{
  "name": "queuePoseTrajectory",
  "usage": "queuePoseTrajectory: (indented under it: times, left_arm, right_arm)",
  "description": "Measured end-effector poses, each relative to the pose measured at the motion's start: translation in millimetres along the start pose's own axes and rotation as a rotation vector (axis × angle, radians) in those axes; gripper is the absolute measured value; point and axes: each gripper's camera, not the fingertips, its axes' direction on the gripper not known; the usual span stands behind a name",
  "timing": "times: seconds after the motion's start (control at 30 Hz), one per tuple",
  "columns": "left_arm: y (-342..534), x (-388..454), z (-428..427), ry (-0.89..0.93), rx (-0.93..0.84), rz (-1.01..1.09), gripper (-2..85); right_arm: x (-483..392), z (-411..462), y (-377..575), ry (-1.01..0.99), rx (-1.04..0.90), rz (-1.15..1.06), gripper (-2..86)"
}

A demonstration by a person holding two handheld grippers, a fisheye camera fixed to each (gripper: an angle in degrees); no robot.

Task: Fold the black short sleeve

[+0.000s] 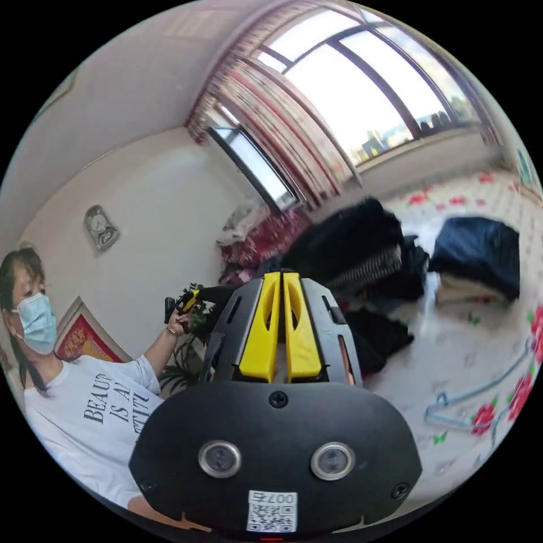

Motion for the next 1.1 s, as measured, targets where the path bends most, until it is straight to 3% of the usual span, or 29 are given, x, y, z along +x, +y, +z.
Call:
queuePoseTrajectory:
  times: [0.13,0.3,0.4,0.67,0.9,1.1]
  left_arm:
    - [-36.6,94.3,-51.7,0.043,0.097,0.258,-1.0]
    - [8.1,127.4,-86.9,-0.010,0.076,0.377,-0.9]
    - [63.6,96.0,-91.0,-0.026,-0.004,0.282,-1.0]
    - [244.0,-58.4,-81.2,-0.147,-0.200,-0.349,-1.0]
    - [216.7,-79.8,-40.0,-0.140,-0.232,-0.323,-0.8]
    - [143.2,-135.6,32.3,-0.256,-0.160,-0.333,4.0]
  right_arm:
    - [-76.5,-51.8,-35.4,-0.022,0.172,-0.309,-0.3]
    - [-101.0,-74.3,3.7,0.007,0.095,-0.429,-0.3]
    - [-82.4,-66.4,54.5,0.055,-0.034,-0.333,-0.3]
    - [21.3,-13.5,219.9,0.047,-0.243,0.262,-0.2]
    - [53.7,17.4,201.3,-0.003,-0.314,0.310,0.3]
    - [97.2,53.3,114.2,0.109,-0.172,0.301,4.0]
